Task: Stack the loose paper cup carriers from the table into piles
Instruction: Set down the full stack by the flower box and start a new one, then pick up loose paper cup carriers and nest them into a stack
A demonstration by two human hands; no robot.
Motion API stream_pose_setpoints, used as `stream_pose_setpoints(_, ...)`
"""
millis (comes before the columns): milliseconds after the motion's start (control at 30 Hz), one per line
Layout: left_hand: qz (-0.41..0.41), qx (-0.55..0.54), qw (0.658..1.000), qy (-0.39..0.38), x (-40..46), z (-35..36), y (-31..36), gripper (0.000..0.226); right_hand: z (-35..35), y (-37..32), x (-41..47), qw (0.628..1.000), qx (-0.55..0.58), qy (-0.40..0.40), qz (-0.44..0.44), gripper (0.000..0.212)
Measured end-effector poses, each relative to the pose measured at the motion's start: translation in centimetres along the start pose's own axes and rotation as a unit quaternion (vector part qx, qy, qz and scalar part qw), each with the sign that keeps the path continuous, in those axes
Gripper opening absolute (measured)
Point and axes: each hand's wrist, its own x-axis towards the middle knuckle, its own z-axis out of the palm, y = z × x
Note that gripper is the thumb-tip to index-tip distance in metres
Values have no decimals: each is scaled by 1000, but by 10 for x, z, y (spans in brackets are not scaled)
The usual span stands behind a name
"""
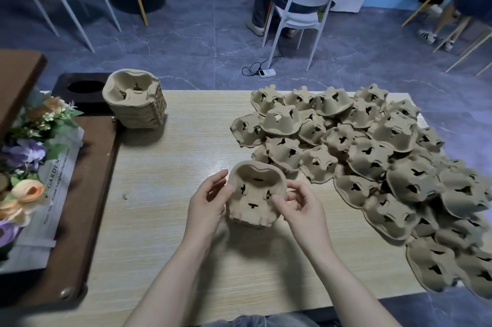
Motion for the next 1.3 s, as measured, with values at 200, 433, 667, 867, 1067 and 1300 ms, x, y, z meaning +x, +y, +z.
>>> stream_pose_setpoints(200,-3,54,997,-62,22,-2,5,36,-12,14,-5,996,-80,13,26,38)
stream_pose_setpoints(433,-62,21,982,-176,40,4,1,44,-4,28,-27,960,7,-203,191,79)
stream_pose_setpoints(667,-38,-53,996,-55,40,-26,-15,40,27,24,-12,956,35,-234,172,85)
stream_pose_setpoints(867,14,-119,989,91,26,-73,-20,51,79,8,19,940,-12,-300,162,66)
stream_pose_setpoints(1067,38,-187,957,218,25,-100,-16,56,148,-18,44,932,-16,-334,144,61)
stream_pose_setpoints(1300,62,-196,945,255,45,-102,0,65,196,-42,61,933,-20,-339,118,54)
